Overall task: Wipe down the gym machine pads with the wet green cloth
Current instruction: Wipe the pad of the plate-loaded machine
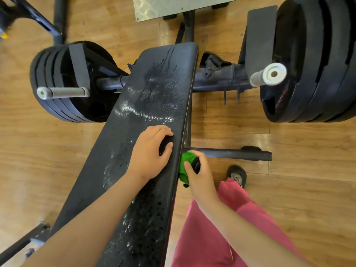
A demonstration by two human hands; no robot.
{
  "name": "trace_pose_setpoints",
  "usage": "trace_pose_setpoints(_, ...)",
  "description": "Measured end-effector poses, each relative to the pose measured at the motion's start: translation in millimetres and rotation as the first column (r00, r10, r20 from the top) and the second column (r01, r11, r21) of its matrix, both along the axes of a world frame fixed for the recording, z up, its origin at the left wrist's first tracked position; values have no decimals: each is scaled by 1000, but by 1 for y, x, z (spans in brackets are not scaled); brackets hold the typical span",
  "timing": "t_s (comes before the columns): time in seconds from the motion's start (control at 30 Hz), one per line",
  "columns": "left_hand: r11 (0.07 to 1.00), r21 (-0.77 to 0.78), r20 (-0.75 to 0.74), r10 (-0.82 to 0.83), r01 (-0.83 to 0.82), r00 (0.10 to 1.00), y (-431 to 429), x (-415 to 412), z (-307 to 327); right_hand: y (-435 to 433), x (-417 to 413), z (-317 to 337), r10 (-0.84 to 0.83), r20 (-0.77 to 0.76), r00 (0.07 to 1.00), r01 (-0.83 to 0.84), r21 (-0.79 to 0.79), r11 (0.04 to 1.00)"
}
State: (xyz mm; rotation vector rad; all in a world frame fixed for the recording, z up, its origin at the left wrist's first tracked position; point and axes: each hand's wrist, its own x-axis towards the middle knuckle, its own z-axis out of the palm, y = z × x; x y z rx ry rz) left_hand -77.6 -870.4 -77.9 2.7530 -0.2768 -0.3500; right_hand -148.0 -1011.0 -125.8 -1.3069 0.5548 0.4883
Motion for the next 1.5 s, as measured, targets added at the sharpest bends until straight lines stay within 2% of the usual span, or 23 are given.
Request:
trace_pose_setpoints(0.17,999,-13,16,31,-31,999,2,-1,-3,4,58,-31,-89,67,994,93,-61,994)
trace_pose_setpoints(0.27,999,-38,6,29,-29,1000,3,0,-4,-1,91,-43,-56,125,991,71,-119,990)
trace_pose_setpoints(0.53,999,-48,9,-3,4,1000,8,1,-8,-4,55,-21,-55,107,993,59,-42,997)
trace_pose_setpoints(0.7,992,-106,-47,-71,65,996,14,33,-4,4,54,-20,-103,107,989,115,-110,987)
trace_pose_setpoints(0.8,984,-172,-10,-52,49,999,18,59,-5,9,78,-33,-149,104,983,163,-140,977)
trace_pose_setpoints(1.07,994,-108,43,-4,9,999,18,95,-43,3,150,-77,-114,128,985,136,-176,975)
trace_pose_setpoints(1.2,995,-58,27,82,-80,996,17,112,-51,-2,141,-74,-90,87,992,99,-115,988)
trace_pose_setpoints(1.33,994,38,-6,101,-101,995,8,118,-57,-11,119,-54,-66,53,996,66,-8,998)
trace_pose_setpoints(1.5,987,97,-30,129,-126,991,4,101,-58,-17,98,-49,75,-12,997,-75,10,997)
